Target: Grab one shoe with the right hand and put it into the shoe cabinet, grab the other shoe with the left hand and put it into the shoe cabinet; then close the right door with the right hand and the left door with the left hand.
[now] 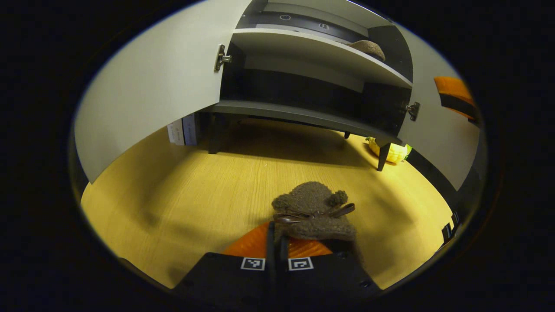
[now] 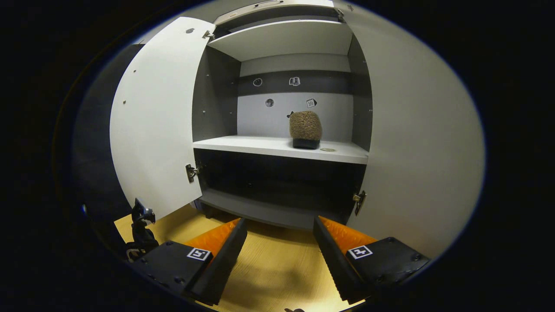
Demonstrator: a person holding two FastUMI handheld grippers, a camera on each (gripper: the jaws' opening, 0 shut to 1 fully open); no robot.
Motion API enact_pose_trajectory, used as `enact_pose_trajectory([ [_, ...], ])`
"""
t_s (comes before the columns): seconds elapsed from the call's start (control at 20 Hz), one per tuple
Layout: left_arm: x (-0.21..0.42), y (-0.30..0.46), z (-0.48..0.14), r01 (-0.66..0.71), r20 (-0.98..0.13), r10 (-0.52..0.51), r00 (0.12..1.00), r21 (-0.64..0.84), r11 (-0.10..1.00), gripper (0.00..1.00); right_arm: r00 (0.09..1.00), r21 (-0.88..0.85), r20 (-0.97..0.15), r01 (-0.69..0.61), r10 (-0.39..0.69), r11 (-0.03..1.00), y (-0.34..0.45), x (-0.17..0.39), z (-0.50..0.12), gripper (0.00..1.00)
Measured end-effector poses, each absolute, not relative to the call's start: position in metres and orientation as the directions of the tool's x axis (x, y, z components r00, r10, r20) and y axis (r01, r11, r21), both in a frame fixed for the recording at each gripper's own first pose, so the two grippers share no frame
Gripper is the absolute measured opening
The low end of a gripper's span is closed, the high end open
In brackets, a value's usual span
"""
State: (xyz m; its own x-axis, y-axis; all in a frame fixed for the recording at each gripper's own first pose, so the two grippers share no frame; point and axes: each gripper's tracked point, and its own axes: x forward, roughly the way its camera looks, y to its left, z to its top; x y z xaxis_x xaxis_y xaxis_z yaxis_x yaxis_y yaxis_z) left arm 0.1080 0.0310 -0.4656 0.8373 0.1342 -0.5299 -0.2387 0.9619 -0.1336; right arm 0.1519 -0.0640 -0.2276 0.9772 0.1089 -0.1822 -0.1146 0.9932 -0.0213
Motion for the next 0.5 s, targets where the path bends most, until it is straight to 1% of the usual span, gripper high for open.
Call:
enact_pose_trajectory([
  [0.2,0.087,0.015,-0.389,-0.214,-0.485,0.122,0.866,-0.138,0.967,0.05,0.973,-0.023,-0.187,-0.141,0.134,0.990,-0.056,0.152,-0.210,0.99],
  [0.3,0.080,0.012,-0.339,-0.195,-0.455,0.121,0.882,-0.120,0.973,0.05,0.976,-0.030,-0.160,-0.156,0.150,0.987,-0.051,0.151,-0.190,0.99],
  [0.5,0.085,0.023,-0.229,-0.204,-0.376,0.172,0.911,-0.047,0.978,0.05,0.974,-0.122,-0.126,-0.203,0.187,0.972,-0.042,0.153,-0.160,0.98],
])
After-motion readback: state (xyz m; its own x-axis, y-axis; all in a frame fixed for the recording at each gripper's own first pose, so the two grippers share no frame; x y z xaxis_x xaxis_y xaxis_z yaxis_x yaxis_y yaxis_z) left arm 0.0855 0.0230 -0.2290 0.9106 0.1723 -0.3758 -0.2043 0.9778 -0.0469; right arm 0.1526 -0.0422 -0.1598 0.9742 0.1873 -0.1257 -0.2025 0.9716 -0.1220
